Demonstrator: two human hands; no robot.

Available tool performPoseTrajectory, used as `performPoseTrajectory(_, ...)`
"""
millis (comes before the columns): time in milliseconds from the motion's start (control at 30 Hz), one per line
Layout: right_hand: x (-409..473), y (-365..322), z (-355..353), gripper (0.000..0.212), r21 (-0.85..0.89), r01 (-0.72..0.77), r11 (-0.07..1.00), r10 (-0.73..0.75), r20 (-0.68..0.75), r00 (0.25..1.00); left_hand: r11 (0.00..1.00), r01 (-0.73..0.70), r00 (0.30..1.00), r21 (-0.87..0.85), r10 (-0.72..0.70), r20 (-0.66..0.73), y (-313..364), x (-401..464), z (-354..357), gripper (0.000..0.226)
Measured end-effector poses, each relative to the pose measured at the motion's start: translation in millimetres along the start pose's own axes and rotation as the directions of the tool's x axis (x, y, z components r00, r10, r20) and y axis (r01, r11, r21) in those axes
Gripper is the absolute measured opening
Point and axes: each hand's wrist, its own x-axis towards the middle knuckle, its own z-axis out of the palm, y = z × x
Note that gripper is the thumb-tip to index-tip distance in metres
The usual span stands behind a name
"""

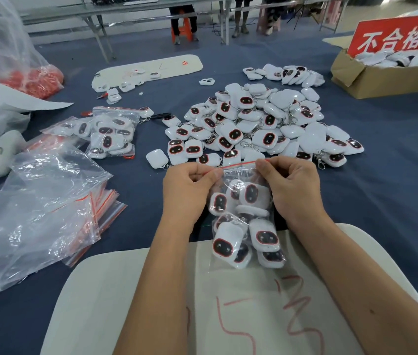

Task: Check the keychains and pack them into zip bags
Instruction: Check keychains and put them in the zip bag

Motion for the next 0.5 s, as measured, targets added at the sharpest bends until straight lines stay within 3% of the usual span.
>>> performPoseTrajectory(167,-0.9,-2.2,-1.7,0.026,0.062,-0.023,0.998,0.023,-0.002,1.0,0.998,0.042,0.999,-0.037,-0.041,0.016,0.5,2.3,-5.1,0.01)
performPoseTrajectory(233,-1.0,-5.5,-1.6,0.028,0.062,-0.044,0.997,0.04,0.058,0.998,0.998,0.015,0.999,-0.067,-0.018,-0.031,2.2,2.5,-5.3,0.008)
performPoseTrajectory(300,-2.2,-9.0,-3.8,0.037,0.063,-0.054,0.997,0.039,0.215,0.976,0.989,-0.004,0.994,-0.147,-0.012,-0.113,4.6,2.2,-5.8,0.008)
performPoseTrajectory(400,-8.4,-13.4,-4.9,0.033,0.092,-0.11,0.99,0.046,0.523,0.851,0.943,-0.027,0.962,-0.331,-0.066,-0.266,7.3,3.7,-12.8,0.014)
performPoseTrajectory(500,-18.8,-13.8,2.9,0.043,0.082,-0.087,0.993,0.01,0.665,0.746,0.902,-0.036,0.943,-0.43,-0.111,-0.313,9.8,4.4,-20.0,0.021)
